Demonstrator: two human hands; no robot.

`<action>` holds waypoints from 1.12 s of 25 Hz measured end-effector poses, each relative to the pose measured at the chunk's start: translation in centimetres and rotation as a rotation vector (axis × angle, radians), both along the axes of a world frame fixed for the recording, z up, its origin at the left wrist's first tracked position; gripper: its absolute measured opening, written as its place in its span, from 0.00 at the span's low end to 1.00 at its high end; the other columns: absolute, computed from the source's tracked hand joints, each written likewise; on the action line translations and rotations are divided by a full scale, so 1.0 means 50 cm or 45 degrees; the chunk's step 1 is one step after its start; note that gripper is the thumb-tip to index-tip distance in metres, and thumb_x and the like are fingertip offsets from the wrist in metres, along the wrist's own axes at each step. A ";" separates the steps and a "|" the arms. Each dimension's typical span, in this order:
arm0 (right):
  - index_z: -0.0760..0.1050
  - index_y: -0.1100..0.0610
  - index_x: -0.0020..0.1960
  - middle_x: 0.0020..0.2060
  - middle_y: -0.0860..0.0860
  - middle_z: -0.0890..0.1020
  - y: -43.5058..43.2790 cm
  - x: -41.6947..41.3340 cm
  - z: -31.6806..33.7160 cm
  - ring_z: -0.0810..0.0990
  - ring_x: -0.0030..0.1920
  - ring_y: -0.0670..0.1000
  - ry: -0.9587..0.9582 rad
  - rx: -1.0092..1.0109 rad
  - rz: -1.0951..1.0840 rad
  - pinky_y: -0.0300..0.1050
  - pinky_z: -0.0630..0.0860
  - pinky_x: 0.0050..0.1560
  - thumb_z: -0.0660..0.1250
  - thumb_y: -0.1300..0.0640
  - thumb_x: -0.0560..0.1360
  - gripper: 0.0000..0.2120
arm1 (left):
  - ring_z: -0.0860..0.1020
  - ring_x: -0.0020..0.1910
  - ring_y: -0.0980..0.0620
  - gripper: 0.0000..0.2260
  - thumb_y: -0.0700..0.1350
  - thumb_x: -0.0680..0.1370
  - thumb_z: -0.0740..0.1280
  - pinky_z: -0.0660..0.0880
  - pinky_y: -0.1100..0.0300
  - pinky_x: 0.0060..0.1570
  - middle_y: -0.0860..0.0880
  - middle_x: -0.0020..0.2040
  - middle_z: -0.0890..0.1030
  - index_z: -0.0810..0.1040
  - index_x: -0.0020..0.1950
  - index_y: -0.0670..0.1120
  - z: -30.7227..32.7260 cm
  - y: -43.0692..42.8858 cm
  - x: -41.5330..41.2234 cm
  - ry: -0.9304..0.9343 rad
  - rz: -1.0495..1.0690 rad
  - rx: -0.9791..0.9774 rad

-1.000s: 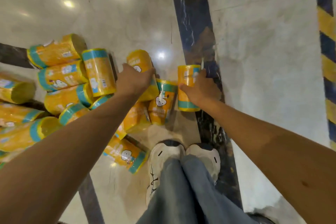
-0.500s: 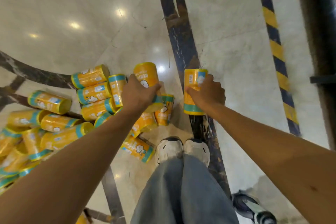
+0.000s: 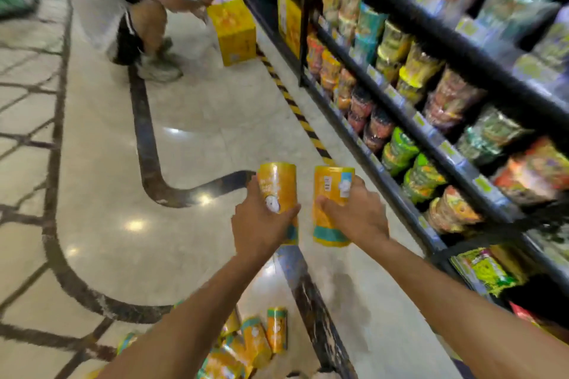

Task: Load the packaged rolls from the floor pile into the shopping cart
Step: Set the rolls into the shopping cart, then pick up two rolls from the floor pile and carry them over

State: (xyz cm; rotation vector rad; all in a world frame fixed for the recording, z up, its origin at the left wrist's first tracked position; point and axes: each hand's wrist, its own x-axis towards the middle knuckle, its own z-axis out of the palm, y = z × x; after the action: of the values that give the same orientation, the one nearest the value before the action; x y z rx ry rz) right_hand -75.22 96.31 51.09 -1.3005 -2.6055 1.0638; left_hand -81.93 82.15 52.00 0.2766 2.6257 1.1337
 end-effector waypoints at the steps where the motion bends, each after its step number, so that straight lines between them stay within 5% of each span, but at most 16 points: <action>1: 0.67 0.56 0.65 0.58 0.57 0.79 0.023 0.002 0.078 0.76 0.59 0.60 0.072 0.043 -0.035 0.50 0.73 0.54 0.70 0.40 0.70 0.31 | 0.75 0.60 0.41 0.34 0.54 0.69 0.74 0.70 0.55 0.55 0.46 0.61 0.78 0.65 0.72 0.50 0.072 0.026 0.004 0.053 -0.045 0.065; 7: 0.69 0.56 0.62 0.57 0.58 0.80 0.141 0.173 0.450 0.77 0.59 0.61 0.348 0.264 -0.319 0.50 0.73 0.53 0.70 0.41 0.70 0.28 | 0.75 0.61 0.44 0.39 0.57 0.67 0.74 0.70 0.54 0.57 0.47 0.63 0.77 0.62 0.74 0.51 0.405 0.188 0.102 0.274 -0.336 0.315; 12: 0.71 0.51 0.58 0.52 0.53 0.81 0.227 0.429 0.617 0.79 0.55 0.58 0.455 0.371 -0.586 0.52 0.76 0.53 0.70 0.38 0.67 0.26 | 0.76 0.58 0.48 0.38 0.58 0.69 0.74 0.69 0.59 0.48 0.50 0.59 0.79 0.63 0.74 0.51 0.580 0.337 0.301 0.320 -0.667 0.535; 14: 0.70 0.50 0.58 0.53 0.52 0.81 0.245 0.554 0.664 0.78 0.56 0.58 0.453 0.432 -0.720 0.52 0.76 0.53 0.69 0.37 0.68 0.25 | 0.75 0.60 0.47 0.38 0.58 0.69 0.74 0.69 0.57 0.52 0.50 0.61 0.78 0.62 0.74 0.51 0.626 0.390 0.403 0.310 -0.805 0.589; 20: 0.69 0.54 0.63 0.57 0.54 0.79 0.259 0.926 0.698 0.76 0.58 0.58 0.424 0.525 -0.974 0.54 0.75 0.56 0.70 0.36 0.68 0.32 | 0.75 0.61 0.45 0.39 0.57 0.68 0.74 0.71 0.54 0.56 0.49 0.62 0.78 0.62 0.74 0.51 0.670 0.479 0.743 0.244 -1.120 0.680; 28: 0.72 0.55 0.57 0.51 0.53 0.81 0.240 1.295 0.568 0.79 0.54 0.56 0.235 0.335 -1.182 0.48 0.76 0.50 0.70 0.38 0.68 0.26 | 0.75 0.62 0.47 0.40 0.57 0.68 0.75 0.71 0.55 0.59 0.50 0.65 0.76 0.62 0.75 0.49 0.544 0.504 1.100 0.031 -1.378 0.461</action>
State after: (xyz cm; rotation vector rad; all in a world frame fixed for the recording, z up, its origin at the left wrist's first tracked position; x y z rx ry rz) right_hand -10.47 108.29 79.49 -1.8894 -1.5815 0.5961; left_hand -26.91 107.37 79.21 1.5275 1.7315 1.1090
